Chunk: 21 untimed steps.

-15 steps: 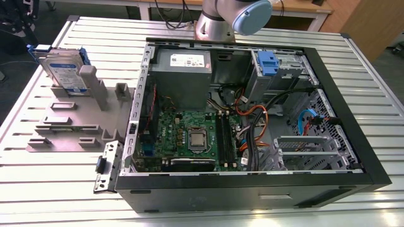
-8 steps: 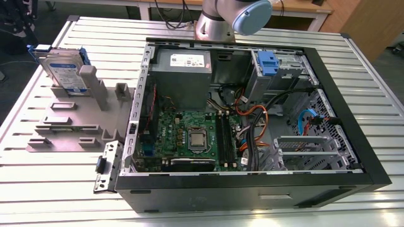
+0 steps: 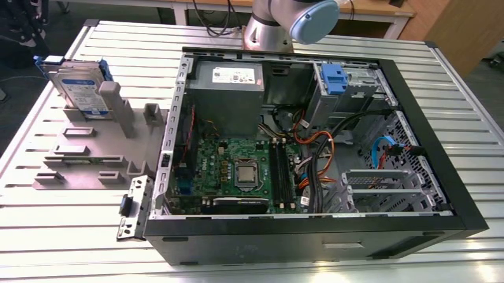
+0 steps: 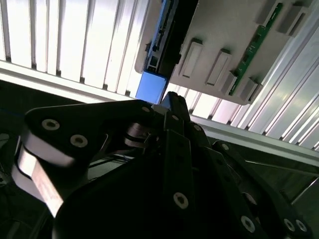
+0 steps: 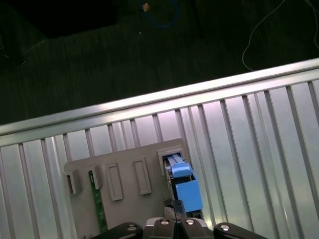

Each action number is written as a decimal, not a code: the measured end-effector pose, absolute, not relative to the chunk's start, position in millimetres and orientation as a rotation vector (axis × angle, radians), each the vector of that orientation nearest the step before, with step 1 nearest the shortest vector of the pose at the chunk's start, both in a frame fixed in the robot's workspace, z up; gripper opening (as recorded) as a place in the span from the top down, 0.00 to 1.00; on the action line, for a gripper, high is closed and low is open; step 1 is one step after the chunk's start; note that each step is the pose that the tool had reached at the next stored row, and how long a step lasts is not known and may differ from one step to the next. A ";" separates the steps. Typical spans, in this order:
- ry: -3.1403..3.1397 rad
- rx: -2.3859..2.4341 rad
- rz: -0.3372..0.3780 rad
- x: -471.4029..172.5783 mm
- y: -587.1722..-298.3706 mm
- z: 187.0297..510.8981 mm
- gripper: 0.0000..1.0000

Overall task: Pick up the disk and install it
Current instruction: 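Pick up the disk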

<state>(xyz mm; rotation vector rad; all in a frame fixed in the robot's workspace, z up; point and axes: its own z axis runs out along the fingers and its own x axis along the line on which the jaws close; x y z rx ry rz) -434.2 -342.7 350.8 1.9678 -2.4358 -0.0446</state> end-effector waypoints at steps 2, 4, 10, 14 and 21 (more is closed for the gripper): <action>-2.408 2.001 -0.044 -434.2 -342.6 350.3 0.89; -2.383 2.030 -0.044 -434.2 -342.4 349.7 0.89; -2.361 2.056 -0.044 -434.3 -333.6 347.0 0.71; -2.350 2.069 -0.043 -436.1 -328.7 342.5 0.53; -2.224 2.202 -0.043 -436.2 -328.6 330.7 0.41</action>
